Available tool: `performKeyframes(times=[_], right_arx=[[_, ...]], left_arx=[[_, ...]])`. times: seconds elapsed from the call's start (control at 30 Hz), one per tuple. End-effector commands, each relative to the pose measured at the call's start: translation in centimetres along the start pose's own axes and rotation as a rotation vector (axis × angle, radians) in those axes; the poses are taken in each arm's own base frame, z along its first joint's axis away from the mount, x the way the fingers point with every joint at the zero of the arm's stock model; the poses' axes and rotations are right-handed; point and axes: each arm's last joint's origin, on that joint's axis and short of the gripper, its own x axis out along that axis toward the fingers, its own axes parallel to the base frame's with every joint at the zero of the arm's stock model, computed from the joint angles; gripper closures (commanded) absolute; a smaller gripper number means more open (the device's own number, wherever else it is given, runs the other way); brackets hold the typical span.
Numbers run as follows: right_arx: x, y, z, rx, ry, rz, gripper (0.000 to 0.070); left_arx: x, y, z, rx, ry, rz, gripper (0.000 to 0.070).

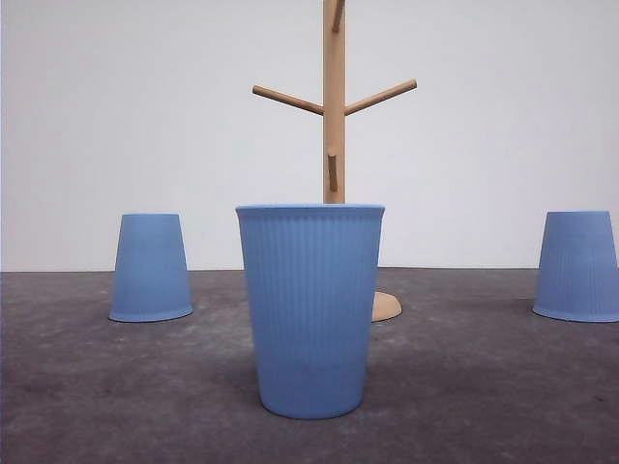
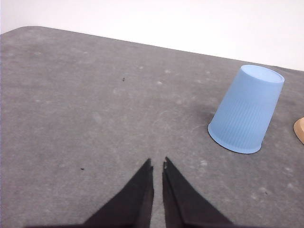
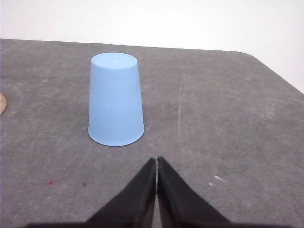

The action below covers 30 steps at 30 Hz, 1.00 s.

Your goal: Place three cups

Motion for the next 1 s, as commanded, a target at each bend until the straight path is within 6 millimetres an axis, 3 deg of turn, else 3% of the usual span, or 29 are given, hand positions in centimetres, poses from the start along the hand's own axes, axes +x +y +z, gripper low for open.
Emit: performKeyframes(times=[0.0,0.97], right_arx=[[0.02,-0.01,0.05,0.010,-0.011,-0.001,0.0699],[0.02,0.01,0.28,0.038,-0.035,0.005,0.0699]], left_arx=[[0.13,0.08,-0.49,-0.001,0.017,0.003,0.0685],[0.11,0.07,-0.42,-0.011,0.014,0.001,0.0685]])
